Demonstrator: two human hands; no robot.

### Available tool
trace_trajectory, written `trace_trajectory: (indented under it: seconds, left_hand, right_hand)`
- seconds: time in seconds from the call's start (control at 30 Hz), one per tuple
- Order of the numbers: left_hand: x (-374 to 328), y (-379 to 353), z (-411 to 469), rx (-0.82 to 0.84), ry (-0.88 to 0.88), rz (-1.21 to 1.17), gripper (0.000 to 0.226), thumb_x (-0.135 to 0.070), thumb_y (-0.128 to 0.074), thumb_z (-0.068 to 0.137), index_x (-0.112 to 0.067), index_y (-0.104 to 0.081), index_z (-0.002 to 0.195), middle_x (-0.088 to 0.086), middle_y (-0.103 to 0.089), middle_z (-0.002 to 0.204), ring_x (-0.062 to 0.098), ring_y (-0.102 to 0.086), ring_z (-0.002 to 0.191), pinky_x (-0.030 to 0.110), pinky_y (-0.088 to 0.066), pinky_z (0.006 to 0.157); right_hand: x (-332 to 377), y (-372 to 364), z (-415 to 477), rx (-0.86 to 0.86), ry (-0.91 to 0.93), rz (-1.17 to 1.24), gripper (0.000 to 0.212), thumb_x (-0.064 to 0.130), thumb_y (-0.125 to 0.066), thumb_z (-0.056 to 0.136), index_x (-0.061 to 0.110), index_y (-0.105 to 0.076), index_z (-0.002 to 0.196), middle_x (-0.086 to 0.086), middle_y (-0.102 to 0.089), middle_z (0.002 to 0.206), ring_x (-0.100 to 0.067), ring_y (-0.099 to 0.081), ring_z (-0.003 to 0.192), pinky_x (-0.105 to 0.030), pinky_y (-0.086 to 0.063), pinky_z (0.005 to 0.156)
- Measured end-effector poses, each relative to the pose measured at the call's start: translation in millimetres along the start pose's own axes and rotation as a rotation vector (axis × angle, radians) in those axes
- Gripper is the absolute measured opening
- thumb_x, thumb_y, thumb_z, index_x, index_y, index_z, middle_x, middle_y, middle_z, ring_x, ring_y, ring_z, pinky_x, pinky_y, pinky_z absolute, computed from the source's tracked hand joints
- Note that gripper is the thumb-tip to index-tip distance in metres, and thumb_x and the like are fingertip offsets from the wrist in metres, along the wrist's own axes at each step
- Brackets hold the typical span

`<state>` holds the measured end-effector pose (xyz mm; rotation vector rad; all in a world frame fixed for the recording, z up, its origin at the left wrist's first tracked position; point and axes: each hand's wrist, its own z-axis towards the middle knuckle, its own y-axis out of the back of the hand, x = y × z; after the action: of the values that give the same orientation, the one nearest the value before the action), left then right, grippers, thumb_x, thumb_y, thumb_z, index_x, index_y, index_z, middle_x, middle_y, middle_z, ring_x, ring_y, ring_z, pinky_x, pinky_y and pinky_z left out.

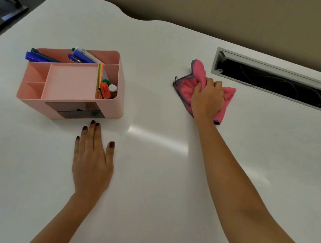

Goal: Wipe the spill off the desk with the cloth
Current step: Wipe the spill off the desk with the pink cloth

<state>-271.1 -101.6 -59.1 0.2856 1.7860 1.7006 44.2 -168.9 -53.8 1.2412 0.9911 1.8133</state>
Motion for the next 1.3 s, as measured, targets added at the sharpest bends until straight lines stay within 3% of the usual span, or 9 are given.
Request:
trace_trajectory:
  seconds: [0.13, 0.5, 0.87, 1.3]
  left_hand:
    - [-6, -2, 6, 0.011, 0.012, 0.015, 0.065, -0.046, -0.016, 0.097, -0.008, -0.021, 0.149, 0.010, -0.026, 0.156, 0.026, -0.020, 0.146, 0.039, -0.014, 0.120]
    - [-6, -2, 9, 0.038, 0.029, 0.005, 0.071, -0.053, -0.006, 0.094, -0.011, -0.021, 0.149, 0.007, -0.026, 0.156, 0.024, -0.019, 0.146, 0.040, -0.014, 0.120]
    - [-4, -3, 11, 0.035, 0.016, 0.021, 0.072, -0.053, -0.004, 0.095, -0.010, -0.023, 0.148, 0.008, -0.027, 0.156, 0.025, -0.020, 0.146, 0.040, -0.015, 0.120]
    - [-3, -5, 8, -0.036, -0.013, 0.004, 0.065, -0.045, -0.015, 0.096, -0.006, -0.027, 0.146, 0.012, -0.032, 0.153, 0.028, -0.024, 0.145, 0.041, -0.018, 0.119]
  right_hand:
    - [16, -17, 38, 0.000, 0.030, -0.005, 0.038, 0.035, -0.043, 0.093, 0.014, -0.054, 0.123, -0.009, -0.052, 0.125, -0.028, -0.054, 0.108, -0.039, -0.044, 0.085]
    - [88, -59, 92, 0.148, 0.241, 0.062, 0.037, 0.037, -0.045, 0.093, 0.021, -0.055, 0.125, -0.006, -0.054, 0.120, -0.025, -0.058, 0.101, -0.037, -0.049, 0.084]
    - [108, -56, 18, 0.309, 0.605, 0.260, 0.036, 0.034, -0.054, 0.085, 0.027, -0.062, 0.119, -0.003, -0.057, 0.106, -0.020, -0.057, 0.093, -0.036, -0.042, 0.082]
    - [61, -1, -100, 0.297, 0.635, 0.252, 0.033, 0.031, -0.060, 0.082, 0.022, -0.064, 0.113, -0.001, -0.060, 0.098, -0.019, -0.055, 0.081, -0.034, -0.039, 0.074]
